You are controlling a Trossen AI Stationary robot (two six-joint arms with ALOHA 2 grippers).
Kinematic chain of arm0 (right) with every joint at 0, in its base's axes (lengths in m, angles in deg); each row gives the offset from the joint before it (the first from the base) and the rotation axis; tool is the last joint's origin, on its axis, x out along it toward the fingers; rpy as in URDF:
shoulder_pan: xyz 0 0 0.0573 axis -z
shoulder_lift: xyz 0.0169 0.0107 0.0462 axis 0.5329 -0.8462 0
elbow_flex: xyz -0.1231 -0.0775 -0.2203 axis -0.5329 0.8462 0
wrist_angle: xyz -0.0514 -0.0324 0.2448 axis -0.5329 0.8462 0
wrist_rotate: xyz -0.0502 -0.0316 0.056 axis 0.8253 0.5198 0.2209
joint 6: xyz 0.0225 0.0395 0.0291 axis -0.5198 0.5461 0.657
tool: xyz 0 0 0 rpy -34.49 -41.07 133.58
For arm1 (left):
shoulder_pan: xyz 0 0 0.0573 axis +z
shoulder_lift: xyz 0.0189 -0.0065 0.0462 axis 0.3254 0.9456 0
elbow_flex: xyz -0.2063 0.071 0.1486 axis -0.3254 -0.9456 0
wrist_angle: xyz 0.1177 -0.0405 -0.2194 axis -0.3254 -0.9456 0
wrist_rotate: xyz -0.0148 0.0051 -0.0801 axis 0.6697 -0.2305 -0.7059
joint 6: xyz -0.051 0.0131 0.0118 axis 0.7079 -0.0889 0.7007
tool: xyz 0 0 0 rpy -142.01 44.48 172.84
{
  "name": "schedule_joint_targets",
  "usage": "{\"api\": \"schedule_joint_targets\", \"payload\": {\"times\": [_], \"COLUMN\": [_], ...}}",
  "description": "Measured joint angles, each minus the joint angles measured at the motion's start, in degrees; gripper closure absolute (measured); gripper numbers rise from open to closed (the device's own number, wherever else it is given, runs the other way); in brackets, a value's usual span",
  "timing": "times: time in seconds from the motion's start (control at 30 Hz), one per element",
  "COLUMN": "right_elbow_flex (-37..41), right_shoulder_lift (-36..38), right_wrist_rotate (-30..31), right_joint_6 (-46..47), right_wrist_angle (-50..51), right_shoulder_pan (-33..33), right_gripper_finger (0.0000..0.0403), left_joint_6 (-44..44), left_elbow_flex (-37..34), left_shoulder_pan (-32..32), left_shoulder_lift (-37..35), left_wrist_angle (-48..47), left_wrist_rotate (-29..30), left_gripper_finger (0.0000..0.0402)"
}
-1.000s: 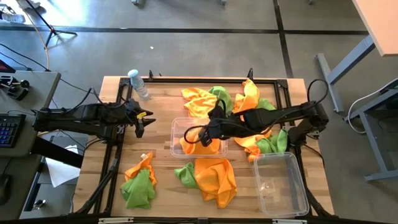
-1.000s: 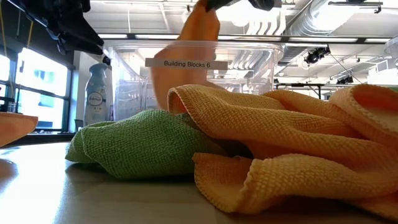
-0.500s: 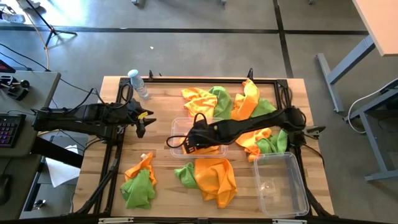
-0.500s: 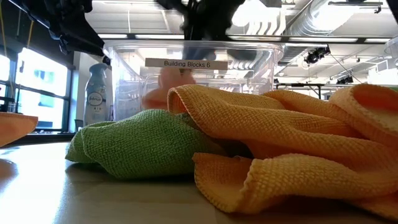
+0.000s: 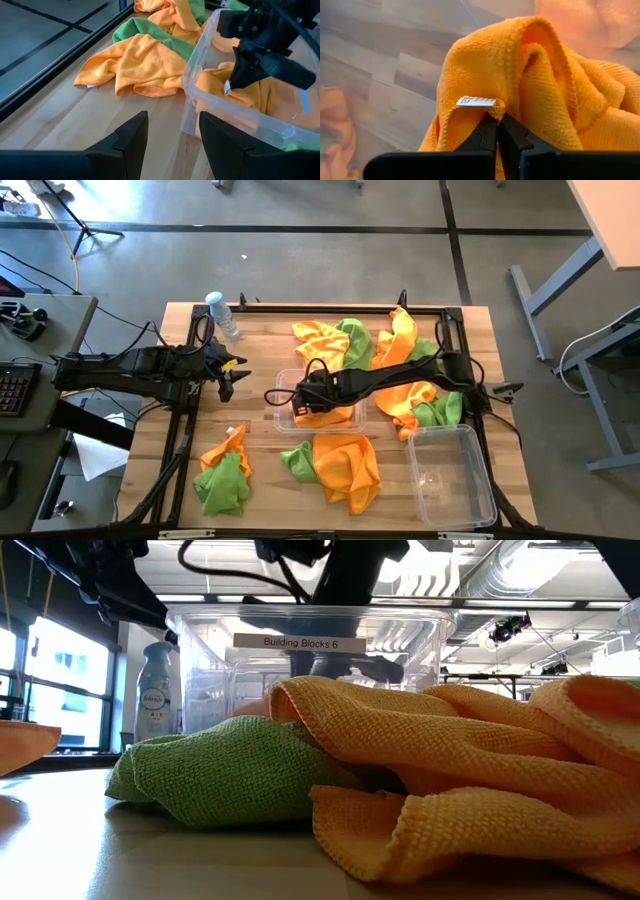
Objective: Sort microfiber towel by color & place in baskets
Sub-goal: Put the orange towel into the top transparent bin, then put the green towel into the bottom transparent bin
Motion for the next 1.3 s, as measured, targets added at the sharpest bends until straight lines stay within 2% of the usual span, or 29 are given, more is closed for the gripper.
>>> {"api": "schedule_joint_targets", "payload": {"times": [0.43, 0.57, 0.77, 0.97, 1.3], "right_elbow_flex": [0.1, 0.0, -3.8, -13.9, -32.9], "right_shoulder_lift": [-3.1, -3.0, -2.9, -2.8, -2.6], "right_wrist_rotate": [-2.0, -2.0, -2.6, -2.4, 5.5], "right_joint_6": [1.3, 0.4, -1.9, -7.8, -12.3], "right_wrist_angle": [-4.1, -6.8, -4.7, 6.6, 32.5], "right_shoulder_pan": [0.7, 0.7, 0.7, 0.7, -0.3], "right_gripper_finger": [0.0397, 0.0366, 0.0308, 0.0282, 0.0281], "left_joint_6": [0.0, 0.0, 0.1, 0.1, 0.1], "left_elbow_flex": [0.0, 0.0, 0.0, 0.0, 0.0], "left_shoulder_pan": [0.0, 0.0, 0.0, 0.0, 0.0], "left_shoulder_lift": [0.0, 0.0, 0.0, 0.0, 0.0], "left_wrist_angle": [-0.2, -0.1, -0.1, -0.2, -0.2], "left_wrist_rotate": [0.0, 0.0, 0.0, -0.1, -2.6], "left_gripper_finger": [0.0234, 0.0234, 0.0234, 0.0234, 0.0234]}}
